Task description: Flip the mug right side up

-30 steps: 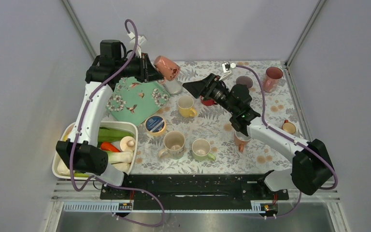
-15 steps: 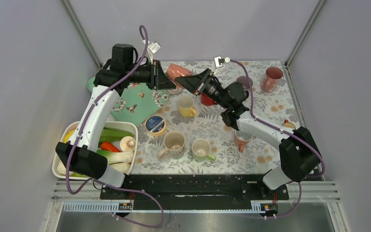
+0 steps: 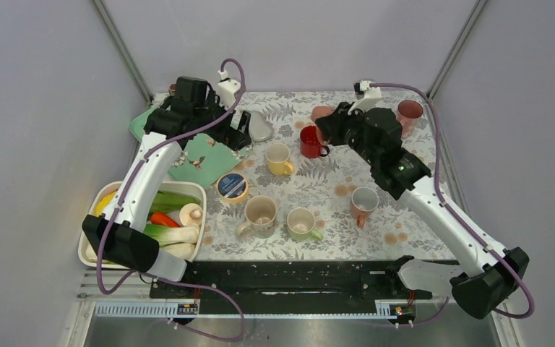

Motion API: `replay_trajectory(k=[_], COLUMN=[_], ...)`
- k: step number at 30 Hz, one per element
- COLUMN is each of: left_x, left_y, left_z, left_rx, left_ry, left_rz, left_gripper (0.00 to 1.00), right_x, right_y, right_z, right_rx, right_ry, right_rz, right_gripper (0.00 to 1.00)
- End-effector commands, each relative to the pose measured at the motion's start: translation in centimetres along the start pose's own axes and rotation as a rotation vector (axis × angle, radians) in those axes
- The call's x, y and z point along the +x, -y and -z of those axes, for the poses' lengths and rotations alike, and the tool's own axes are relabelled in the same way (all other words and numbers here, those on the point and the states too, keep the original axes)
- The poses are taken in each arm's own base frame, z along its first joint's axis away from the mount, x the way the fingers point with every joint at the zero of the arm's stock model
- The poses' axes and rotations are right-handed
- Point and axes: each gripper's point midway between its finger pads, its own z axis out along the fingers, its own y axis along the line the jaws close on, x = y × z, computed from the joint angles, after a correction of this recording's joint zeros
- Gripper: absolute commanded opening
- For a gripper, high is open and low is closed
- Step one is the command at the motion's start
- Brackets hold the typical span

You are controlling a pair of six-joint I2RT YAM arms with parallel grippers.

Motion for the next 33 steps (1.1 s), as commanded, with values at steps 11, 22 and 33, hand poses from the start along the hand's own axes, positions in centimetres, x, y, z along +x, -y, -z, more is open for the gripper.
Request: replay_trajectory(k=[11,22,33], left_x=[2.9,7.1,10.0], left_y=[-12.9,-26.1,-38.8], left_z=[2.4,3.2,0.9], left_rx=[-0.479,-0.656,-0.825], left_ry=[-0.088,-0.207,-0.36], left_rz=[-0.159,0.025,-0.049], left_gripper=[0.99,0.99,0.99], right_x=[6.0,12.6,15.3], right_y=[28.0,35.2,36.4], right_z=[11.7,10.6,10.6], right_rx=[0.834,0.868,0.863], right_ry=[-0.557,-0.778,-0.868], right_rz=[0.073,-0.11,-0.142], right_gripper=[0.0,0.0,0.38])
